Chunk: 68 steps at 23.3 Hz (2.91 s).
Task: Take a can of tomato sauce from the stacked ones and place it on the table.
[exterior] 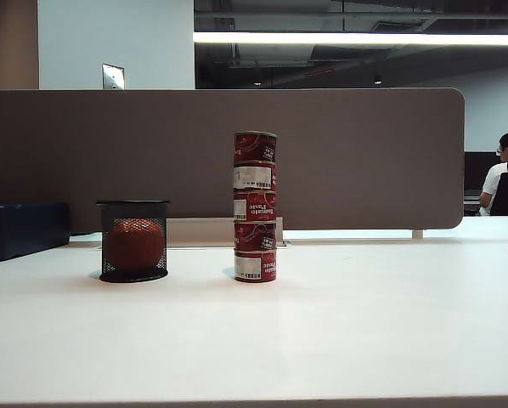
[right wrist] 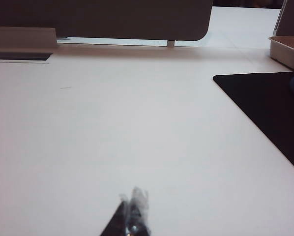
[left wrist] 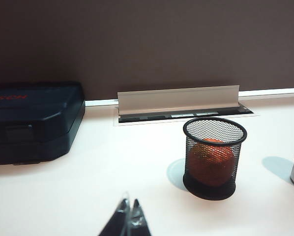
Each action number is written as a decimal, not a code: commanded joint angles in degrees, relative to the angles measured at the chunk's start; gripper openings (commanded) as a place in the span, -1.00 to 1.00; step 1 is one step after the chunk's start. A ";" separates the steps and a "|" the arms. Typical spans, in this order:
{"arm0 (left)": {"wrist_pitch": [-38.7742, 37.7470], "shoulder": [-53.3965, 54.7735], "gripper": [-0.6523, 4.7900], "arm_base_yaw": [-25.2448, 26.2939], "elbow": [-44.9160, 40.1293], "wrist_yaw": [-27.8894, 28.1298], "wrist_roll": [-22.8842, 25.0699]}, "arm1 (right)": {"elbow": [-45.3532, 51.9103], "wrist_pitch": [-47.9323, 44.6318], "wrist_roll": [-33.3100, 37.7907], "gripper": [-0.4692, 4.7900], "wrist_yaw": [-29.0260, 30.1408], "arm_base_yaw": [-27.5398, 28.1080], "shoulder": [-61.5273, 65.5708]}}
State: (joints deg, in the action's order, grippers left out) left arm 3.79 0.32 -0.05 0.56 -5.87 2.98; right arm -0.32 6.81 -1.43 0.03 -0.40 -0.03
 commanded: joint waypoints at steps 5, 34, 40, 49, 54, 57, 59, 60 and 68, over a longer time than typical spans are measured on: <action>0.50 0.04 -0.78 0.15 0.07 0.09 0.02 | -0.11 -1.07 -0.09 -0.85 0.11 -0.04 0.02; 3.19 0.04 -0.78 0.11 0.20 -13.77 -0.22 | -9.40 -0.92 7.45 -0.86 7.80 -0.11 0.09; 3.39 0.04 -0.78 0.13 0.20 -15.04 -0.46 | -17.84 4.94 7.45 -0.86 9.18 -0.11 0.26; 5.33 0.04 -0.78 0.13 0.22 -19.04 -0.44 | -31.23 13.25 7.45 -0.86 17.64 -0.11 11.89; 5.33 0.07 -0.78 0.13 0.22 -19.08 -0.46 | -38.88 14.60 7.45 -0.86 23.15 -0.11 21.49; 5.33 0.04 -0.78 0.13 0.22 -21.75 -0.44 | -44.81 14.64 7.50 -0.85 26.91 -0.13 28.96; 5.29 0.04 -0.78 0.13 0.22 -22.99 -0.44 | -47.89 14.64 7.52 -0.85 30.42 -0.15 33.16; 5.29 0.04 -0.78 0.13 0.22 -23.17 -0.44 | -48.83 14.64 7.52 -0.85 31.78 -0.15 34.71; 5.29 0.04 -0.78 0.11 0.20 -23.37 -0.44 | -55.23 12.04 7.89 -0.34 35.87 -9.09 52.24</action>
State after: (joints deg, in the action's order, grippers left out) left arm 8.34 0.32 -0.05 0.60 -28.95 2.76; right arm -54.76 20.67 6.39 35.66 -7.97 50.78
